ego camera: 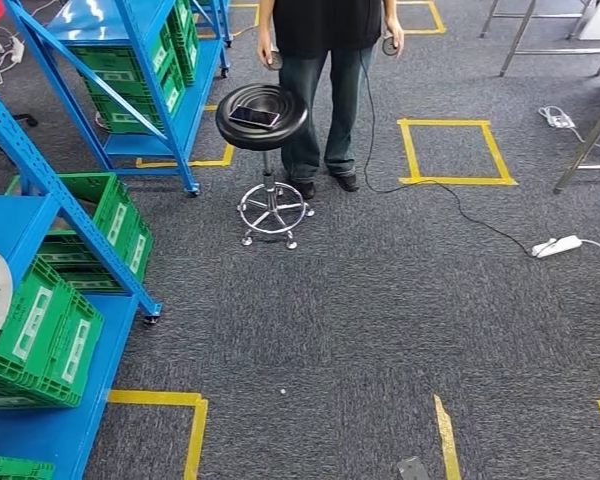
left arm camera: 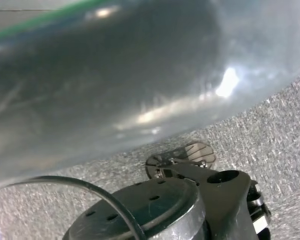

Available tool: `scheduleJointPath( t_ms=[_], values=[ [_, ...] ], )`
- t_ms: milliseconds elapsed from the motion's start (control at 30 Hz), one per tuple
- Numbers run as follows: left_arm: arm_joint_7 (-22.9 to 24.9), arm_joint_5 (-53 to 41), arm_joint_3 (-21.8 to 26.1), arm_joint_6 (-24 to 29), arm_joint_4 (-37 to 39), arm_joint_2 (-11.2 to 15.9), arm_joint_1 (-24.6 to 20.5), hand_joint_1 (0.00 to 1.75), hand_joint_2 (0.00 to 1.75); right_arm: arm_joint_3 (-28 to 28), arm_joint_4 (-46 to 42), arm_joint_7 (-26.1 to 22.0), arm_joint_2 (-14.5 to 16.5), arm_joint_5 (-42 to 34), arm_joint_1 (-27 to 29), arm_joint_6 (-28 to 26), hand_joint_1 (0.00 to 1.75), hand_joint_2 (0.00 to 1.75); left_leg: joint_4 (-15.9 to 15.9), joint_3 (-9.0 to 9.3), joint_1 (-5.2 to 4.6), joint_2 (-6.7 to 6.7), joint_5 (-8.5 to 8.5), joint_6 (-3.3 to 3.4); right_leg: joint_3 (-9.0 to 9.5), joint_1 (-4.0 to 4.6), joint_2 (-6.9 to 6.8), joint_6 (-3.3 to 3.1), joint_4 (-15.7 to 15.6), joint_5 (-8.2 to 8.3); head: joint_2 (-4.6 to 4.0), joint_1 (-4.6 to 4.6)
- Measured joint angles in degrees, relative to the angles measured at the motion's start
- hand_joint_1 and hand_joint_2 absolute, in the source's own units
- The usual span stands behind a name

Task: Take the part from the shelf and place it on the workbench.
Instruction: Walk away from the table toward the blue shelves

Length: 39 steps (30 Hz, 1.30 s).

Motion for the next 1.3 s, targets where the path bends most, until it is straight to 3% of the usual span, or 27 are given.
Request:
scheduleJointPath(
  t_ms=[67,133,167,233,300,333,367,433,500,600,933,1300],
  values=[
    [0.04,0.08,0.04,-0.03,0.00,0.01,0.19,0.00,0.00,0.00,0.01,-0.07,0.01,-0.06,-0.11,-0.18,0.00,0.00,0.11,-0.33,0.11,-0.38,0.01,-0.57,0.27,0.11,-0.15,-0.63,-0.29,-0.10,0.00,-0.04],
    [0.07,0.15,0.16,-0.02,0.00,0.04,0.29,0.00,0.00,-0.02,0.01,-0.10,0.01,-0.12,-0.03,-0.32,0.00,0.00,1.43,-0.88,0.15,0.88,-1.02,-1.09,0.52,0.03,-0.66,-1.26,-0.66,0.12,0.00,-0.19],
    [0.08,0.18,0.21,-0.02,0.00,0.04,0.23,0.00,0.00,-0.03,0.01,-0.12,0.01,-0.13,0.00,-0.37,0.00,0.00,3.66,-1.87,0.15,2.03,-2.38,-1.33,0.67,-0.02,-1.03,-1.55,-0.86,0.17,0.00,-0.31],
    [0.10,0.20,0.25,-0.03,0.00,-0.01,0.05,0.00,0.00,-0.04,0.01,-0.16,0.00,-0.15,0.16,-0.41,0.00,0.00,11.01,-5.30,0.23,4.23,-5.84,-1.71,0.84,0.18,-1.87,-1.95,-0.92,0.03,0.00,-0.52],
    [0.11,0.21,0.27,-0.04,0.00,-0.06,-0.01,0.00,0.00,-0.03,0.02,-0.17,0.00,-0.18,0.43,-0.34,0.00,0.00,16.07,-7.78,0.34,4.83,-7.04,-1.88,0.98,0.35,-2.65,-2.09,-0.91,-0.15,0.00,-0.51],
    [0.11,0.22,0.30,-0.04,0.00,-0.06,0.05,0.00,0.00,-0.03,0.02,-0.18,0.00,-0.20,0.51,-0.29,0.00,0.00,15.63,-7.60,0.36,4.89,-6.05,-1.85,1.10,0.39,-2.89,-2.09,-0.90,-0.25,0.00,-0.51],
    [0.11,0.22,0.31,-0.04,0.00,-0.06,0.13,0.00,0.00,-0.03,0.03,-0.20,0.00,-0.24,0.53,-0.25,0.00,0.00,12.93,-6.32,0.37,4.92,-4.11,-1.74,1.28,0.41,-3.03,-2.02,-0.90,-0.35,0.00,-0.52],
    [0.11,0.25,0.34,-0.04,0.00,-0.04,0.19,0.00,0.00,-0.04,0.03,-0.29,0.00,-0.31,0.51,-0.17,0.00,0.00,5.26,-2.64,0.22,5.22,-0.48,-1.29,1.63,0.53,-3.21,-1.75,-0.85,-0.63,0.00,-0.52],
    [0.11,0.28,0.35,-0.04,0.00,-0.06,0.04,0.00,0.00,-0.04,0.03,-0.38,0.00,-0.34,0.48,-0.14,0.00,0.00,0.75,-0.59,0.03,5.46,0.48,-0.99,1.55,0.75,-3.37,-1.49,-0.65,-0.88,0.00,-0.43],
    [0.13,0.32,0.37,-0.06,0.00,-0.14,0.10,0.00,0.00,-0.02,0.03,-0.41,0.00,-0.36,0.50,-0.10,0.00,0.00,0.05,-0.45,-0.09,5.35,0.30,-1.07,1.38,0.81,-3.50,-1.59,-0.61,-0.92,0.00,-0.27],
    [0.13,0.40,0.60,-0.06,0.00,-0.09,0.16,0.00,0.00,-0.03,0.03,-0.37,0.00,-0.90,0.52,0.31,0.00,0.00,0.08,-0.45,-0.34,5.36,0.22,-0.52,1.59,0.56,-3.47,-0.78,-1.27,-0.52,0.00,-0.27],
    [0.45,0.60,0.87,-0.80,0.00,-0.08,0.16,0.00,0.00,-0.04,0.05,0.16,0.00,-1.15,0.55,0.55,0.00,0.00,0.08,-0.42,-0.29,5.36,0.27,-0.44,1.56,0.62,-3.48,-0.70,-1.23,-0.48,0.00,-0.30]
  ],
)
